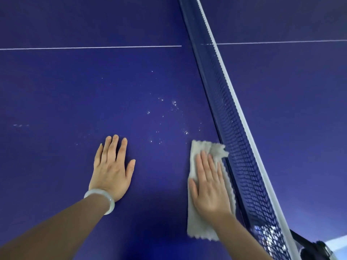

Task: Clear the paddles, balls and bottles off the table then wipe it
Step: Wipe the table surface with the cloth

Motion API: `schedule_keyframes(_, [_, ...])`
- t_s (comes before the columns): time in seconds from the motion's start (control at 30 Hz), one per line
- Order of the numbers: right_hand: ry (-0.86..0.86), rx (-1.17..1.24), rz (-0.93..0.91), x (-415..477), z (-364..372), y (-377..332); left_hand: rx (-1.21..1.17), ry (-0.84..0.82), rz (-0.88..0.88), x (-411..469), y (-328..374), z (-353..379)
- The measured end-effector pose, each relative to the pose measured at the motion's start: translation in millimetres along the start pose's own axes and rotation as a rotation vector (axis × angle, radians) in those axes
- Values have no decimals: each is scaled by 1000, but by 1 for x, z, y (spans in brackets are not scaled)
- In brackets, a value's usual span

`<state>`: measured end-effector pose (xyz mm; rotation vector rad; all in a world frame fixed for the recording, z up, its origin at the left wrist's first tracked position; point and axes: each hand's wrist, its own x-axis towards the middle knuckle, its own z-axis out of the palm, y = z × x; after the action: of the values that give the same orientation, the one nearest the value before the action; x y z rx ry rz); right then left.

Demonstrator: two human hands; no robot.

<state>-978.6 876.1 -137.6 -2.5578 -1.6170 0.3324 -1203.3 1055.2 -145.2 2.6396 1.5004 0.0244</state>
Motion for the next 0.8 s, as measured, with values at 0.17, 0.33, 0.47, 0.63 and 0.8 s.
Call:
schedule_keyframes(0.17, [19, 33, 103, -12, 0, 18, -2, -2, 3, 1, 0, 0])
schedule_keyframes(0.33, [57, 54, 164, 101, -3, 1, 18, -2, -3, 2, -1, 1])
schedule_keyframes(0.47, [52, 45, 53, 131, 0, -30, 16, -3, -6, 2, -2, 2])
schedule_keyframes(0.63, [13, 12, -95, 54, -1, -5, 3, -24, 3, 1, -2, 1])
schedule_keyframes(0.8, [66, 16, 66, 126, -7, 11, 19, -34, -1, 1, -3, 1])
